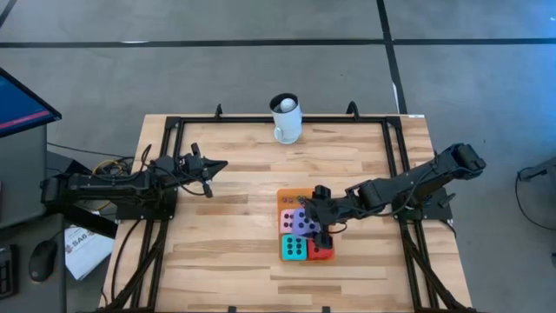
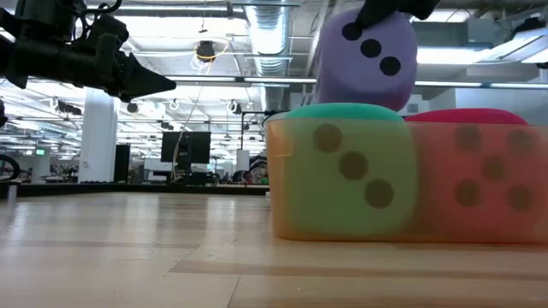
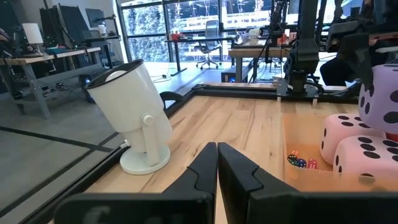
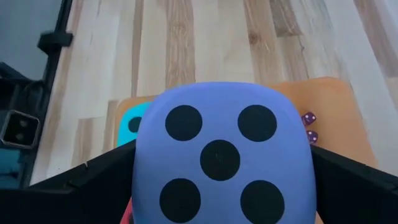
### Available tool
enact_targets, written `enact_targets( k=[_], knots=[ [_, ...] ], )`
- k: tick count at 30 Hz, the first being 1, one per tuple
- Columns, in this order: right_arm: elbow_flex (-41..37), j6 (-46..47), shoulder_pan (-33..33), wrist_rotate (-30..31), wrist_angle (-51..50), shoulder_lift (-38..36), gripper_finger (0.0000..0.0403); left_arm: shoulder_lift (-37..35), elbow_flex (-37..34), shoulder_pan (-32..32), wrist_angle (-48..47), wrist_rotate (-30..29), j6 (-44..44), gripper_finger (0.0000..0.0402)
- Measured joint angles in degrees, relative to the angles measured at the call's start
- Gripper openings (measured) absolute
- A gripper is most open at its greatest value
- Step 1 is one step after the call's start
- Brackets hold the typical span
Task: Pick & Place Dice
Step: Put the large purple dice into the orange bin
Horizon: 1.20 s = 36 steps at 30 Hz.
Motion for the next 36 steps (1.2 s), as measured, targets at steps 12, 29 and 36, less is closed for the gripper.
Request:
enact_targets(
  k=[12, 29, 36],
  knots=[
    [0.0, -2.15, 0.0, 0.0, 0.09, 0.0, 0.04, 0.0, 0.0, 0.0, 0.0, 0.0, 0.01, 0.0001],
    [0.04, -8.92, 0.07, -3.02, 1.14, 0.0, 0.04, 0.0, 0.0, 0.0, 0.26, 0.0, -4.41, 0.0001],
    [0.04, -8.09, 0.02, -3.04, 0.83, 0.0, 0.04, 2.25, 0.0, -3.4, 6.5, 0.0, -12.69, 0.0001]
  ],
)
